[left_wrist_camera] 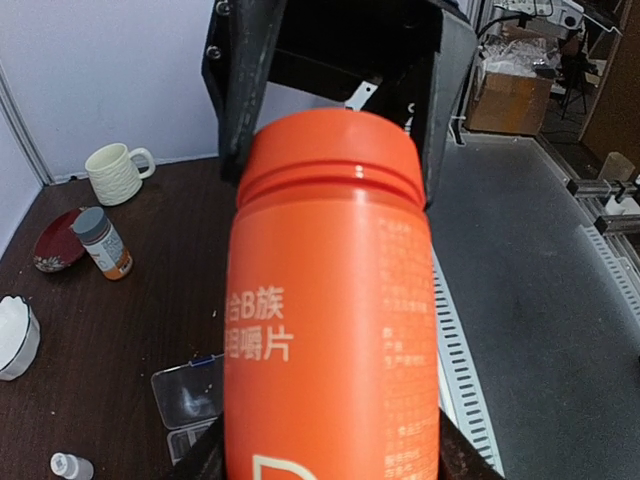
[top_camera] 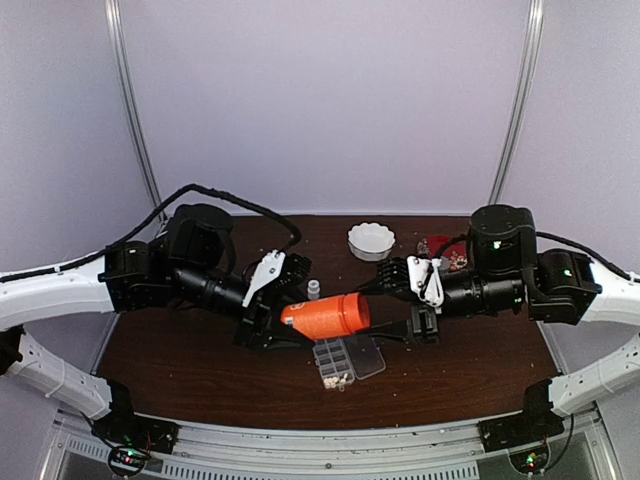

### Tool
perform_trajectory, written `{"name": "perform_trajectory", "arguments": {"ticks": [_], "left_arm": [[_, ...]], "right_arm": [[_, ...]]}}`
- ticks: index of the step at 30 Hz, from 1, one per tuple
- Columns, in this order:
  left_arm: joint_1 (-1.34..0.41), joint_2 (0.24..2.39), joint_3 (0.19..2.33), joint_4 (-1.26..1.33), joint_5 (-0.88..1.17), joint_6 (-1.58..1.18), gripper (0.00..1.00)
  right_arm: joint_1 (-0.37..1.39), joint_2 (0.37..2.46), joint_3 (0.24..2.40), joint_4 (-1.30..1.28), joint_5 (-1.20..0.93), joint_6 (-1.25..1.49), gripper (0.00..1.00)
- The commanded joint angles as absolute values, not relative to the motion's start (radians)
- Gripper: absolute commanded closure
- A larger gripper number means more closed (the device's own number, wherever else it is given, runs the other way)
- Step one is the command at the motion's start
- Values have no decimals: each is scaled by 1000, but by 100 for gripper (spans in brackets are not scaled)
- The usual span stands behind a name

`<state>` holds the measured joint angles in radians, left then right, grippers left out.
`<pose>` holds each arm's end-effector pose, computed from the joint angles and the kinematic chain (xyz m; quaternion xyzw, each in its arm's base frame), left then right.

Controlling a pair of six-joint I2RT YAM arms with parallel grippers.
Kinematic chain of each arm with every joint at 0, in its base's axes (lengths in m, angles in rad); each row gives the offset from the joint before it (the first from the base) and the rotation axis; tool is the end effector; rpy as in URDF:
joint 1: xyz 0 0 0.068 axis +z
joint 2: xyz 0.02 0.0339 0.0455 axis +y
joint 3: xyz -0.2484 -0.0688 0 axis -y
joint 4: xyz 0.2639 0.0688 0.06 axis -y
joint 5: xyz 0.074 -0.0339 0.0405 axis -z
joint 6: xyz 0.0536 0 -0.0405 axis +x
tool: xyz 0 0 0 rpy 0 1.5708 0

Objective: Sort the pills into containers
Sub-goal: Screw the lid of the pill bottle onto the pill bottle.

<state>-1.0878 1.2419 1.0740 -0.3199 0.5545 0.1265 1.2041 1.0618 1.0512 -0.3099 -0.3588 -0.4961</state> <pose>0.1216 -0.2926 0.3076 0.5861 0.5964 -0.4372 0.3311 0.0833 0.2694 0.3485 -0.6684 0.4481 0.3353 0.4900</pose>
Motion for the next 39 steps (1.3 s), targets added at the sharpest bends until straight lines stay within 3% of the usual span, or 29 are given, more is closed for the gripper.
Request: {"name": "perform_trajectory", "arguments": {"ticks": [1, 7, 10, 13, 21, 27, 31, 32, 35, 39], "left_arm": [[-1089, 1239, 1111, -294, 385, 199, 100], [-1090, 1211, 1093, -260, 163, 339, 100], [-1091, 1215, 1093, -223, 51, 391, 100], [-1094, 1216, 1077, -160, -24, 465, 100], [-1108, 1216, 1029, 66, -115, 750, 100], [-1121, 1262, 1068, 124, -252, 903, 100], [-1124, 1278, 1068, 148, -302, 949, 100], [-1124, 1275, 1067, 145, -304, 941, 100], [-1122, 1251, 1065, 109, -253, 856, 100], [-1118, 1232, 1081, 10, -168, 732, 100]], "right_arm": [[1210, 1089, 1082, -228, -348, -218, 70], [1210, 1127, 1160, -285, -287, 125, 71], [1201, 1162, 1219, -374, -201, 308, 79], [1184, 1197, 1260, -416, -241, 481, 80], [1121, 1175, 1150, -137, -437, 950, 85], [1085, 1163, 1165, -164, -488, 1052, 80], [1055, 1126, 1088, -25, -522, 1163, 80], [1050, 1113, 1083, -21, -514, 1154, 73], [1041, 1077, 1126, -158, -445, 1015, 35], [1037, 1035, 1184, -331, -346, 742, 23]]}}
